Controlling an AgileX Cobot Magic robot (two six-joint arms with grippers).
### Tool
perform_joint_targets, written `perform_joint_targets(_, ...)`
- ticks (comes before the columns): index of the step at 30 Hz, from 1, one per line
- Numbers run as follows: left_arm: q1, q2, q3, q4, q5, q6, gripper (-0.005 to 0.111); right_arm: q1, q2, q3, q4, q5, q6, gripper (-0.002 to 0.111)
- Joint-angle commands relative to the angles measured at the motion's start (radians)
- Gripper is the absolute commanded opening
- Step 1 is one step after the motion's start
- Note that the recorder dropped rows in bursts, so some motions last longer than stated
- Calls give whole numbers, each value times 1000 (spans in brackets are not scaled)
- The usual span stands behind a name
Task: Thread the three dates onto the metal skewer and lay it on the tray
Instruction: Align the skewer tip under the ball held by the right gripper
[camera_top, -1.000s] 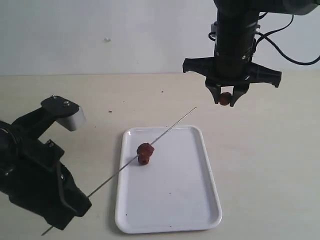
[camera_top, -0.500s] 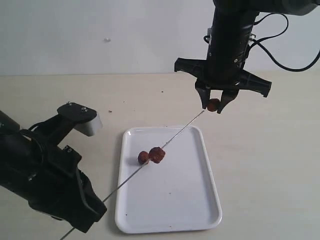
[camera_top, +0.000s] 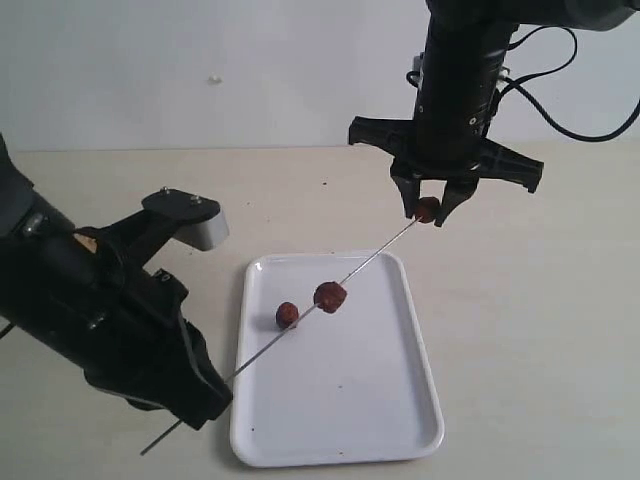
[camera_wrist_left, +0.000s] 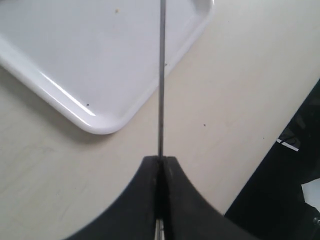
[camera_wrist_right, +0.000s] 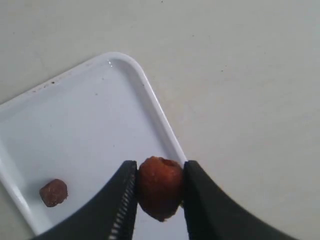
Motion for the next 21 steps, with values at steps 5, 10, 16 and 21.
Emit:
perform_joint_targets(5, -5, 58, -55, 19, 60, -5, 0, -3, -6, 4, -16, -4, -19, 31)
perform_joint_targets(10, -5, 66, -54, 15, 49, -5, 0, -3, -6, 4, -35, -4, -28, 31)
perform_joint_targets(16, -5, 52, -54, 19, 37, -5, 0, -3, -6, 4, -42, -4, -28, 31)
perform_joint_targets(21, -5, 38, -54, 17, -5, -8, 0, -3, -6, 4, -42, -4, -28, 31)
